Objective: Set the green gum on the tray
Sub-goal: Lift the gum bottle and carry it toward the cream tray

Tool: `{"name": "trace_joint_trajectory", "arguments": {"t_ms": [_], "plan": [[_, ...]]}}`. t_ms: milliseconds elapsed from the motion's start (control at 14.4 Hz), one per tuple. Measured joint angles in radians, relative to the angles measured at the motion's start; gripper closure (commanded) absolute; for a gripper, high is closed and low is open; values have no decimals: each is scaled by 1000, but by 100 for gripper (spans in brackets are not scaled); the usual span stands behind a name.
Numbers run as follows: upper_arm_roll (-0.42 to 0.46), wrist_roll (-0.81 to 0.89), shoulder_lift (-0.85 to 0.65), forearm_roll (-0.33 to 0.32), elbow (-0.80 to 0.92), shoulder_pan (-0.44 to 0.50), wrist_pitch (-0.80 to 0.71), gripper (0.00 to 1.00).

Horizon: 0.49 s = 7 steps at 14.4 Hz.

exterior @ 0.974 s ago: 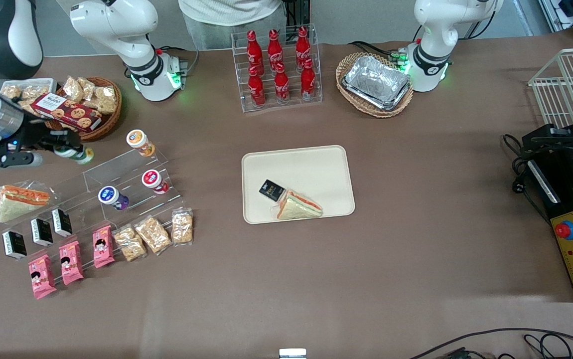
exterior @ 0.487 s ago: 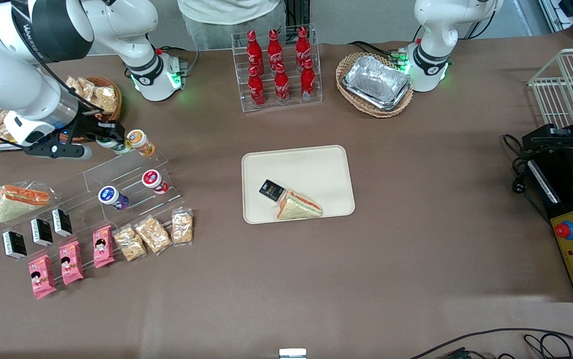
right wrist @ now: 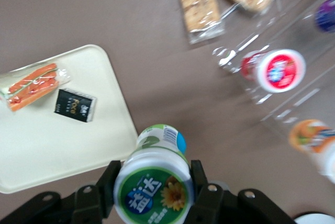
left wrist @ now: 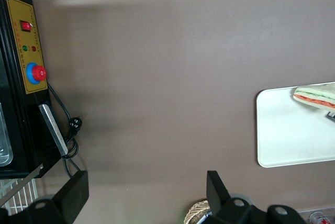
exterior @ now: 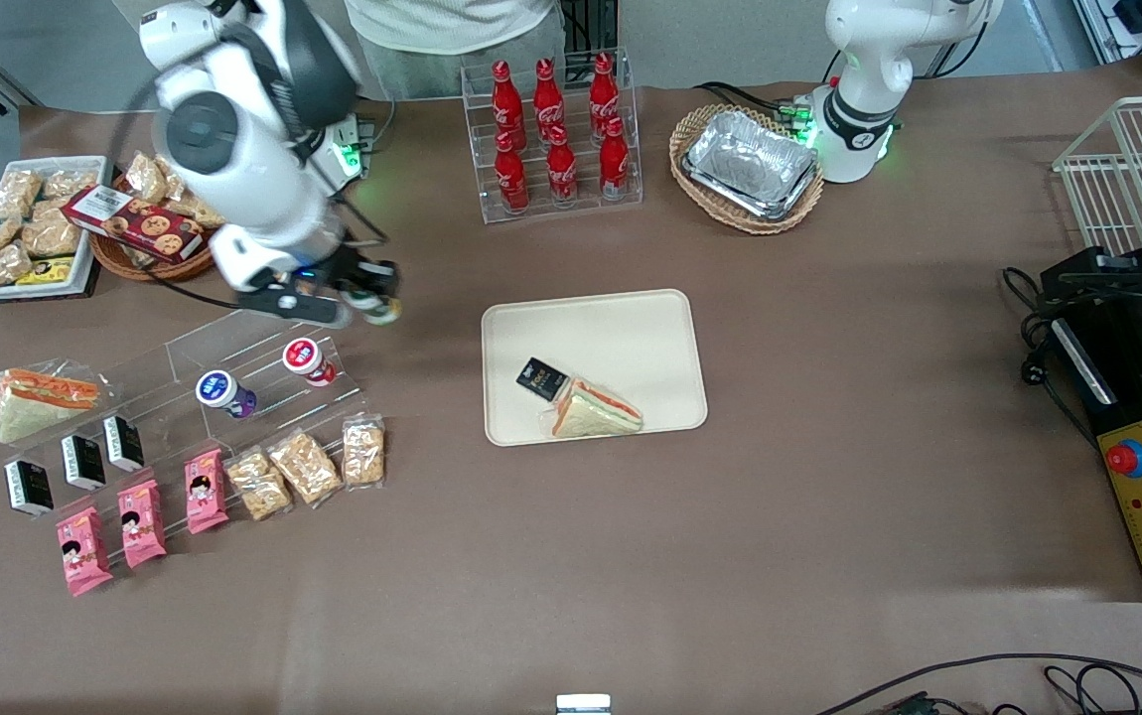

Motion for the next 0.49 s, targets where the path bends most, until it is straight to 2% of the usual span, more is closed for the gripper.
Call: {"name": "trace_joint_trajectory", "arguments": {"t_ms": [209,487], "plan": [[37,78,75,0,-51,25,162,92],[40,171,185,1,-134,122,389,92]]}}
